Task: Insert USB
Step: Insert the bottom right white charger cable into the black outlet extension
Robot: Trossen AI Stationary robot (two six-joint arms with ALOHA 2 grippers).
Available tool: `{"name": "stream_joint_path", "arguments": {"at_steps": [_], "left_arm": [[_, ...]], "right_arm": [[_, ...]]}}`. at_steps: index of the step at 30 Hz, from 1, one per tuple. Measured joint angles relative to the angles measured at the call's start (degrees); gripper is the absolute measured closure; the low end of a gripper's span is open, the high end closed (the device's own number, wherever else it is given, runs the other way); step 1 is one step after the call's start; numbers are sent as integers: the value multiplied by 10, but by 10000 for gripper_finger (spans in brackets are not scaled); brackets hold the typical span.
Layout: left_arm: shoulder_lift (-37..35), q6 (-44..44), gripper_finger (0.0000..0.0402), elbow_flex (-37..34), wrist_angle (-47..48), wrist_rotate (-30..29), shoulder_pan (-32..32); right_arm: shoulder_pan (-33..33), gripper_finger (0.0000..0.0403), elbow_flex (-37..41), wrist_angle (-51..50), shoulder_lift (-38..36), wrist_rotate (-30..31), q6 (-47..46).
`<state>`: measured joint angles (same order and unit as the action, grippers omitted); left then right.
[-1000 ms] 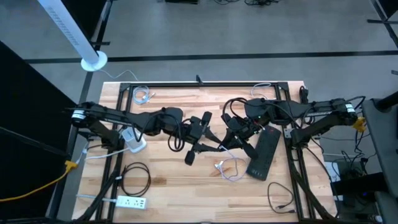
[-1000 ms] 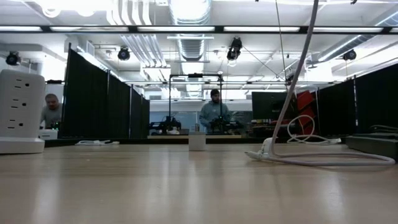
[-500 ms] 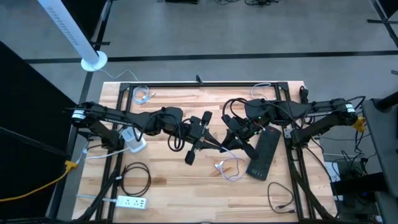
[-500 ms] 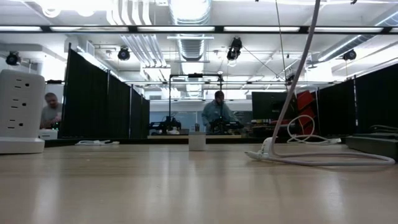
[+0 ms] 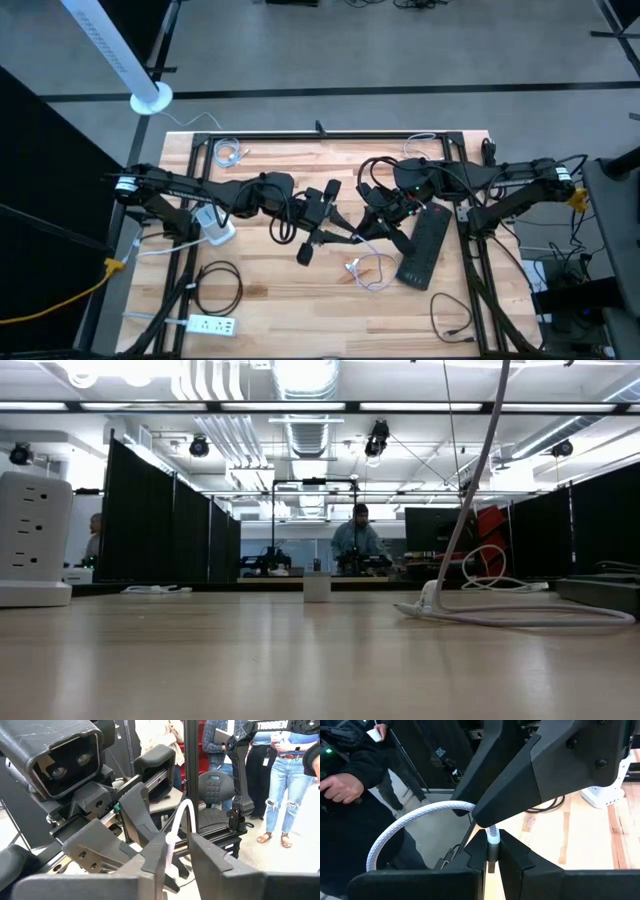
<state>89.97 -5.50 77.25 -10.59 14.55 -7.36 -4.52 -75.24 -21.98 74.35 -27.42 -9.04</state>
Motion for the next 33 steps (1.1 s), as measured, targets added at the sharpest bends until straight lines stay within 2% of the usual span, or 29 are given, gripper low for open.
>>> {"name": "stream_joint_path", "arguments": {"at_steps": [4,7,9,12,14,24,33], "left_arm": [[0,-2,294,0,-3,0,5],[0,-2,296,0,-5,0,8],[0,-2,320,0,-4,0,9],[0,0,379,0,3,3,9],[0,2,392,0,10,7,9],[0,1,368,0,16,7,10],[-1,3,384,0,24,17,13]], "right_arm": [[0,387,0,0,1,0,1],[1,387,0,1,10,-2,1],[1,387,0,3,16,-9,1],[2,387,-2,4,21,-10,6],[4,387,-5,4,22,-11,8],[8,387,-19,2,23,-11,11],[8,387,-19,0,23,-15,10]]}}
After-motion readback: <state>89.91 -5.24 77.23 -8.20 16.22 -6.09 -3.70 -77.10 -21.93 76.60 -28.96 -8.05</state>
